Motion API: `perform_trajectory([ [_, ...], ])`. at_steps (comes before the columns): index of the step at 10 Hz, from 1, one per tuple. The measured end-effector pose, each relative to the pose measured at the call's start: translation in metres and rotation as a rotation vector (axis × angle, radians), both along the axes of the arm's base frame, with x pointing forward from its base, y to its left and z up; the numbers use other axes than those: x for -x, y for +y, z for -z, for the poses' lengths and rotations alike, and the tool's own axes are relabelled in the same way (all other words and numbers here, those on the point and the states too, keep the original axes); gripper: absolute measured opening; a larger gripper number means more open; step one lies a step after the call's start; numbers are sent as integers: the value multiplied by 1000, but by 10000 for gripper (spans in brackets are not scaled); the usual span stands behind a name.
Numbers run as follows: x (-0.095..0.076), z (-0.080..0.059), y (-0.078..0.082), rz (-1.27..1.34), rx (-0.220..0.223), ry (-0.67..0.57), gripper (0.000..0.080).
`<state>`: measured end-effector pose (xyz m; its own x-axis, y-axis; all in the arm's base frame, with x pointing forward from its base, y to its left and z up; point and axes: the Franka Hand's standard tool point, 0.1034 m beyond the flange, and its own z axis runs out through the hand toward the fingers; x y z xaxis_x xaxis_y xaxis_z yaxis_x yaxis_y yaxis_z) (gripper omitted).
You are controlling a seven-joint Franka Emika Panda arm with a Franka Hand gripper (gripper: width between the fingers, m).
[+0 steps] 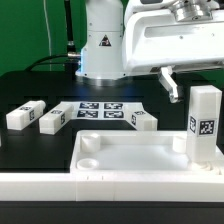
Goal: Assemble desk
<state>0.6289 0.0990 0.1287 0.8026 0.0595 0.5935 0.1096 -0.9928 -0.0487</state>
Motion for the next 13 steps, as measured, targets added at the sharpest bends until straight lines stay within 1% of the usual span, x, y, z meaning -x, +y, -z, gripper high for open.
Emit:
perform_trajectory([
  [2,0,0,-2,0,3,3,645],
  [3,0,-3,0,0,1,10,645],
  [5,0,-16,5,0,-6,26,648],
  [7,-2,-26,3,0,-7,39,648],
  [8,-1,-22,4,-1,-7,44,648],
  [10,0,-20,2,-3,-3,45,648],
  [11,0,-14,-5,-7,9,44,648],
  [12,-1,-14,-8,-5,10,45,648],
  [13,-2,-14,-7,-9,10,64,648],
])
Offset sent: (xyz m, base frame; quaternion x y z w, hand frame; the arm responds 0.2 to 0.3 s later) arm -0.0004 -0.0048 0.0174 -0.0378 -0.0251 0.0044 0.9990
